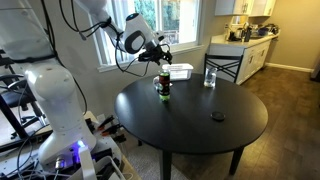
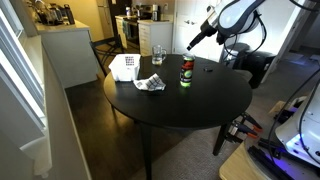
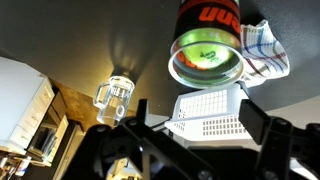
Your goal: Put the green ball inside the black container
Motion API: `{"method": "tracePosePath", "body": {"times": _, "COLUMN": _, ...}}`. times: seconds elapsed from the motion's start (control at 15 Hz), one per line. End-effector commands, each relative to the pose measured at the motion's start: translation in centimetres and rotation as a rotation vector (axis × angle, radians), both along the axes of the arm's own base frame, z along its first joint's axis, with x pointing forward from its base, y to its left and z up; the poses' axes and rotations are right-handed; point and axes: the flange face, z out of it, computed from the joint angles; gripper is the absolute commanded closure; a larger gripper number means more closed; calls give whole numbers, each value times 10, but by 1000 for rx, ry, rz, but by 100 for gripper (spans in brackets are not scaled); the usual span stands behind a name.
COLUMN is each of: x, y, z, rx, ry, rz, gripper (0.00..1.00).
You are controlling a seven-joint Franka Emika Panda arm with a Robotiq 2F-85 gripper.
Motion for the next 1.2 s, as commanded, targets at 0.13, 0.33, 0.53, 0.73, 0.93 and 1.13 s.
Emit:
{"method": "tracePosePath", "body": {"times": 0.13, "x": -5, "y": -4, "z": -3, "rx": 4, "ry": 2, "rz": -9, "gripper": 0}}
{"method": "tracePosePath", "body": {"times": 0.33, "x": -4, "y": -7, "z": -3, "rx": 11, "ry": -1, "rz": -24, "gripper": 0}}
{"method": "tracePosePath", "body": {"times": 0.53, "x": 1, "y": -7, "z": -1, "rx": 4, "ry": 3, "rz": -17, "gripper": 0}}
{"method": "tracePosePath", "body": {"times": 0.73, "x": 1, "y": -9, "z": -1, "rx": 5, "ry": 3, "rz": -23, "gripper": 0}}
{"method": "tracePosePath", "body": {"times": 0.93, "x": 1, "y": -10, "z": -1, "rx": 5, "ry": 3, "rz": -23, "gripper": 0}}
{"method": "tracePosePath", "body": {"times": 1.13, "x": 1, "y": -10, "z": -1, "rx": 5, "ry": 3, "rz": -23, "gripper": 0}}
